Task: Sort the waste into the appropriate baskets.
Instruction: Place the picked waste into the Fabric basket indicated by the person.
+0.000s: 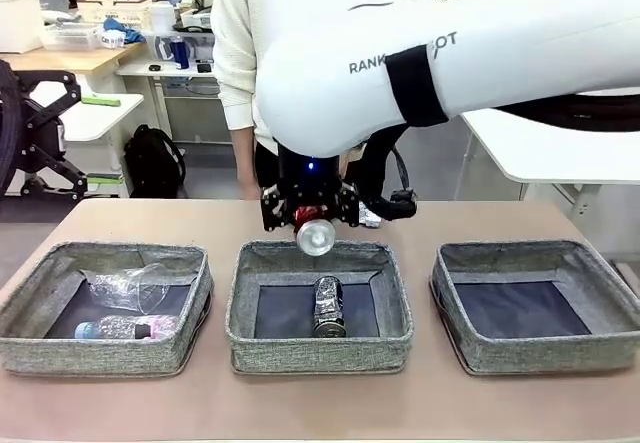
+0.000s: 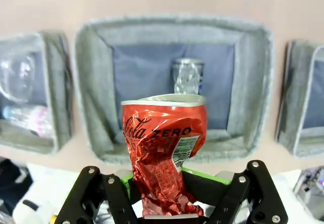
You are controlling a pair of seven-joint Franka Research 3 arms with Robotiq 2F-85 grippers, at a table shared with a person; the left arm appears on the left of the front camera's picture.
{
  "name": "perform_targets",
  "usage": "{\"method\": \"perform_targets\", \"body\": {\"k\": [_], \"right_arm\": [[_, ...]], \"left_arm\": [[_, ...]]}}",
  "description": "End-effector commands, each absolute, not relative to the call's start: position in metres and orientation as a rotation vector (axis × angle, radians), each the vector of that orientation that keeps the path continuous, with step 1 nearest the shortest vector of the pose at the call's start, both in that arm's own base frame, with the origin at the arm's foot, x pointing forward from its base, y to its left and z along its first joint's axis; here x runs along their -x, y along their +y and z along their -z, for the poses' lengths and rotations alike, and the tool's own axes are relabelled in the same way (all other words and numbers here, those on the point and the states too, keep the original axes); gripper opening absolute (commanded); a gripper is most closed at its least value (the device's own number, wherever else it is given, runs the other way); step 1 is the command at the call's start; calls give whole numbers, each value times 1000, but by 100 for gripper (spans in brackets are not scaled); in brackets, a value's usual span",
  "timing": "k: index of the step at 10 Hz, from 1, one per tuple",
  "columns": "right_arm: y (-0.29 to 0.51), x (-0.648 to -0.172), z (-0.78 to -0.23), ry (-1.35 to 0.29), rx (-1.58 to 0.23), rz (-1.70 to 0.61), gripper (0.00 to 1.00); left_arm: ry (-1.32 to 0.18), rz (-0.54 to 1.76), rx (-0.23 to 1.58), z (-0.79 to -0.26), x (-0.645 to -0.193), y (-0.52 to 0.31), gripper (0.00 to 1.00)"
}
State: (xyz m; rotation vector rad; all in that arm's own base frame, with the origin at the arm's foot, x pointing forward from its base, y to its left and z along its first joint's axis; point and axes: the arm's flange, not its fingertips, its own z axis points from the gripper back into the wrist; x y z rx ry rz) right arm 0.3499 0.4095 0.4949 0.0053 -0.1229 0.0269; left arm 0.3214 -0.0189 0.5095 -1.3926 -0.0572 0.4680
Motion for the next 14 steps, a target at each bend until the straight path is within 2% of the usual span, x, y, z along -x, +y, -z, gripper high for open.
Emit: {"method": "perform_targets", "body": {"k": [1, 4, 5, 6, 7, 8, 14], "right_arm": [[399, -342, -487, -178, -42, -7, 6], [397, -339, -490, -191, -28, -13, 6], [398, -338, -490, -206, -7, -26, 17], [398, -337, -491, -217, 10, -30, 66], [398, -337, -491, -214, 9, -33, 77], [398, -337, -491, -217, 12, -33, 100], [396, -337, -490, -227, 21, -20, 100]], "left_arm": [[-58, -480, 1410, -513, -322, -20, 100], [-58, -480, 1410, -513, -322, -20, 100], [-58, -480, 1410, -513, -322, -20, 100], [-58, -480, 1410, -513, -322, -20, 100], [-58, -480, 1410, -513, -322, -20, 100], [-58, -480, 1410, -513, -322, -20, 100], [-58, -480, 1410, -513, -322, -20, 100]]}}
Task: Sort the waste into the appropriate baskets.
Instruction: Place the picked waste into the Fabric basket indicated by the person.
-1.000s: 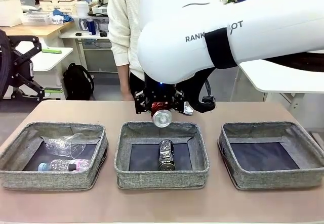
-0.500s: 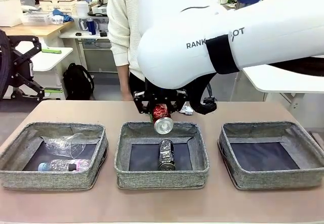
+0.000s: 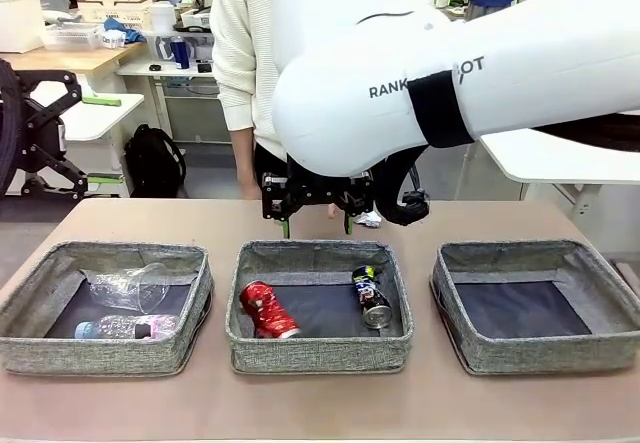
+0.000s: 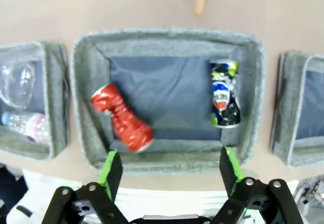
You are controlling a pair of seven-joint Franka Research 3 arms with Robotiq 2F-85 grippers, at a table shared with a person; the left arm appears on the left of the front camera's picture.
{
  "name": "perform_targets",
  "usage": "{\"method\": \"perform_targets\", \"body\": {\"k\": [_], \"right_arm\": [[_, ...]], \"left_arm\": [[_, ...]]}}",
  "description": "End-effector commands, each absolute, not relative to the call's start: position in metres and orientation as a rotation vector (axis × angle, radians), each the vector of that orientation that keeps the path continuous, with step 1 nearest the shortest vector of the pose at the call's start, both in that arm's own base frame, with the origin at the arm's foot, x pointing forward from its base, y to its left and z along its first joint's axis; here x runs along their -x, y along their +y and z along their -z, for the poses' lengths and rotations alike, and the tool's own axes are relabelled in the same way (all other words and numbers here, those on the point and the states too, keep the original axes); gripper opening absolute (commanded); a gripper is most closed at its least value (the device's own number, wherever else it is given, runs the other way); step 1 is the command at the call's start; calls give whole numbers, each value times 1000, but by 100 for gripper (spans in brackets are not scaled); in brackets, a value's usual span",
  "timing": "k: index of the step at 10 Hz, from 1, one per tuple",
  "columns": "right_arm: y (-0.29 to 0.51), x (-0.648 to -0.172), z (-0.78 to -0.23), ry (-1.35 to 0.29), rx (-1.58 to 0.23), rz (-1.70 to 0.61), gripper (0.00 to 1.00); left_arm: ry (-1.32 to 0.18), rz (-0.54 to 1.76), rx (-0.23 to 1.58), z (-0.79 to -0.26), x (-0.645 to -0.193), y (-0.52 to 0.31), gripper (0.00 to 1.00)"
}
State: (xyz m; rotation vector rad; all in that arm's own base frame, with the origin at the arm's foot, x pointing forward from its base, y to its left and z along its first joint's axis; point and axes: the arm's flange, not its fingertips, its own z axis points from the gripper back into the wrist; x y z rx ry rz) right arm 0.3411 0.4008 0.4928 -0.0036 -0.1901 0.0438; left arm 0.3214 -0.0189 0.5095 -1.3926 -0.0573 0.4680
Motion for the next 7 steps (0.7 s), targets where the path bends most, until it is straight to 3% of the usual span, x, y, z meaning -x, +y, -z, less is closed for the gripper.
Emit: {"method": "perform_targets", "body": {"k": [1, 3, 4, 7], "right_arm": [[395, -337, -490, -220, 10, -21, 100], [390, -338, -493, -197, -19, -32, 100], [378, -341, -501, -138, -145, -81, 100], [268, -358, -531, 152, -879, -178, 100]], "left_arm": [[-58, -480, 1410, -513, -322, -20, 100], [-58, -480, 1410, -513, -322, -20, 100], [-58, -480, 1410, -513, -322, -20, 100], [-58, -480, 1410, -513, -322, -20, 100]]}}
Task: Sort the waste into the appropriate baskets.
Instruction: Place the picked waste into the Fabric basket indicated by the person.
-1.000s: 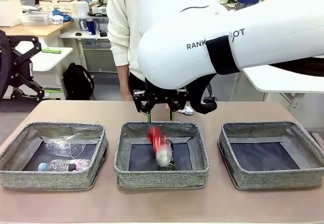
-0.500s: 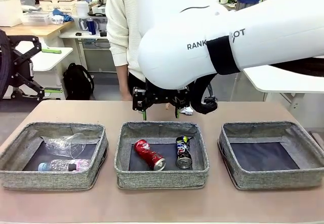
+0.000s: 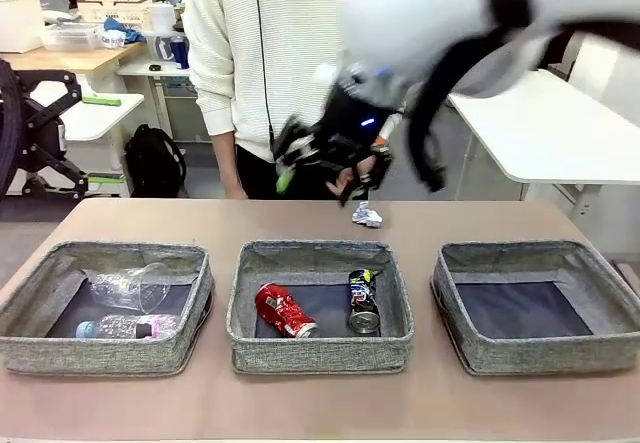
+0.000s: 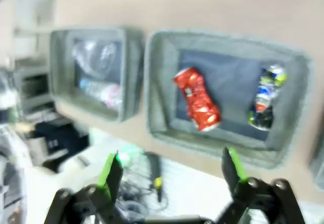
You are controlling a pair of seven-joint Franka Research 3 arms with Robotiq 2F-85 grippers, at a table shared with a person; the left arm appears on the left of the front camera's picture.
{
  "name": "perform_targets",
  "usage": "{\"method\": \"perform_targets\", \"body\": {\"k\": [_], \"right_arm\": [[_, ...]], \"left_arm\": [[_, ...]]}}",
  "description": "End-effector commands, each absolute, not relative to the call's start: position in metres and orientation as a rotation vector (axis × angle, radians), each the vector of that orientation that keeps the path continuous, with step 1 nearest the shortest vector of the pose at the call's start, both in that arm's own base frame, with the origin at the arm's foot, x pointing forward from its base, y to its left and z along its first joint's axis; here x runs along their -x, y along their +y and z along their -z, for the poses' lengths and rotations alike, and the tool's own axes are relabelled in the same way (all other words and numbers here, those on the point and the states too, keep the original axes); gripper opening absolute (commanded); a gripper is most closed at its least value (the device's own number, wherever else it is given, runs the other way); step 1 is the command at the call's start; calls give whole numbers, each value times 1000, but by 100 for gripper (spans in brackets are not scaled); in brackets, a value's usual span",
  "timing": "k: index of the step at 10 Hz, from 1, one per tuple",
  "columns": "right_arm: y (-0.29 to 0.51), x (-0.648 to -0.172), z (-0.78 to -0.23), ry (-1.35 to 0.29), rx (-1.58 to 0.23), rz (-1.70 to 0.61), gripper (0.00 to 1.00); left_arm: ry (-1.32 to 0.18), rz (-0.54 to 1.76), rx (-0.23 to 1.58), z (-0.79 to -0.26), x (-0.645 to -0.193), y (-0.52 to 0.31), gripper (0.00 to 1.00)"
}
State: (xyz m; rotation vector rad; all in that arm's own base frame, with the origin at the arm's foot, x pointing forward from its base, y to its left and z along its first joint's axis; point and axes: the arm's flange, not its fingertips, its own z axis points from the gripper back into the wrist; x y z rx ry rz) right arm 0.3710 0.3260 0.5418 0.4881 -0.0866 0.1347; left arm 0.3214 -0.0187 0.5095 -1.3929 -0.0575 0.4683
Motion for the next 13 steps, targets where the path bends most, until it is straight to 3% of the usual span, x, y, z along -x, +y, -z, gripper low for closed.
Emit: {"method": "perform_targets", "body": {"k": [1, 3, 4, 6, 9, 10, 13], "right_arm": [[234, -358, -527, 165, -1078, -166, 100], [184, -354, -511, 156, -1350, -119, 100], [153, -352, -503, 185, -1313, -26, 100], [95, -336, -478, 84, -1254, 120, 100], [57, -308, -450, -18, -1147, 87, 100], [57, -337, -461, 62, -1246, 119, 100], [57, -337, -461, 62, -1246, 119, 100]], "left_arm": [[-58, -480, 1410, -513, -322, -20, 100], [-58, -480, 1410, -513, -322, -20, 100], [-58, -480, 1410, -513, -322, -20, 100], [-58, -480, 1410, -513, -322, -20, 100], [-58, -480, 1410, -513, -322, -20, 100], [-58, -480, 1410, -513, -322, -20, 100], [-58, -480, 1410, -513, -322, -20, 100]]}}
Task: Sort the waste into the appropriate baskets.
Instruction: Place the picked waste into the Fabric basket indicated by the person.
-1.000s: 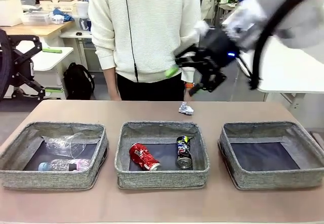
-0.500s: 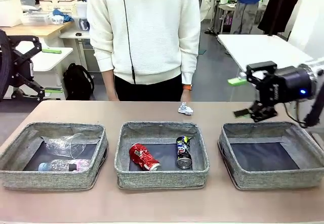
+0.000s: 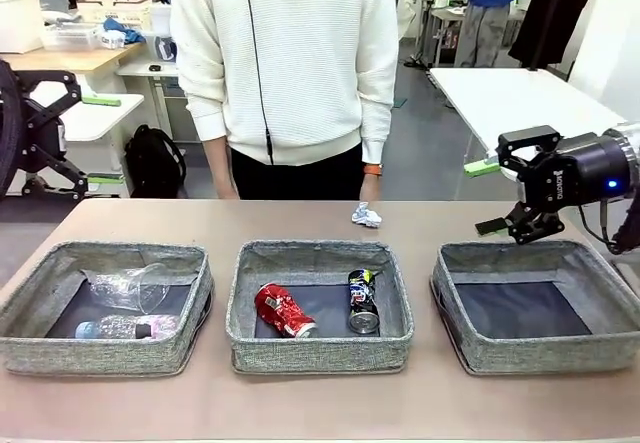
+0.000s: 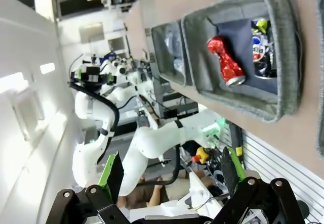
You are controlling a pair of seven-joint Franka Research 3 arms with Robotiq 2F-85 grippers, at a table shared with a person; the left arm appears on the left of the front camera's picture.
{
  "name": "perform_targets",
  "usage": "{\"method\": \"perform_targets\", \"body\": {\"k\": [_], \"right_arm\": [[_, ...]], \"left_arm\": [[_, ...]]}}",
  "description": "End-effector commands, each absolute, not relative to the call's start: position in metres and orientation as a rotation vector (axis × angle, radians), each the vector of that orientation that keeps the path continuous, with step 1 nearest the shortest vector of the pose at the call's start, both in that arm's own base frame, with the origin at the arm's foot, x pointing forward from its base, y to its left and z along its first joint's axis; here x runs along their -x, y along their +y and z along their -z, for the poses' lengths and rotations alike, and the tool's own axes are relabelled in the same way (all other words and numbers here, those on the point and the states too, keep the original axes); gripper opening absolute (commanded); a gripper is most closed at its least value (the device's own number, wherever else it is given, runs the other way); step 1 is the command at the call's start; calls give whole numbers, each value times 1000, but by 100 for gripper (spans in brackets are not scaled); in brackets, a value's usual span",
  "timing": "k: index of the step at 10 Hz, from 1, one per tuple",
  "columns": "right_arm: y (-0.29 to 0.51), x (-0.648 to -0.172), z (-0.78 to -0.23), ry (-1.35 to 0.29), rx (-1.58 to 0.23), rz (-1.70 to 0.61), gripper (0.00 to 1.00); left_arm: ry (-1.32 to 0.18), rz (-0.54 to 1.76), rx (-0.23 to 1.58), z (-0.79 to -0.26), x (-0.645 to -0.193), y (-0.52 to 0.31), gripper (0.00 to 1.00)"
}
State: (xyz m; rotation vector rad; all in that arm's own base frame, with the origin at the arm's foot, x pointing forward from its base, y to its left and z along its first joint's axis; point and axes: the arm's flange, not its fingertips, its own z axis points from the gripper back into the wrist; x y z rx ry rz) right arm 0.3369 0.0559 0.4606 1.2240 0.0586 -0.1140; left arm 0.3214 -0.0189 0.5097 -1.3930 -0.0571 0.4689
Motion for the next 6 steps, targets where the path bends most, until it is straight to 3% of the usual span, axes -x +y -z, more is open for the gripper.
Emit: {"method": "perform_targets", "body": {"k": [1, 6], "right_arm": [[57, -337, -461, 62, -1246, 119, 100], [57, -337, -461, 62, -1246, 119, 100]], "left_arm": [[-58, -480, 1410, -513, -322, -20, 100], [-58, -480, 1410, -513, -322, -20, 100]]}}
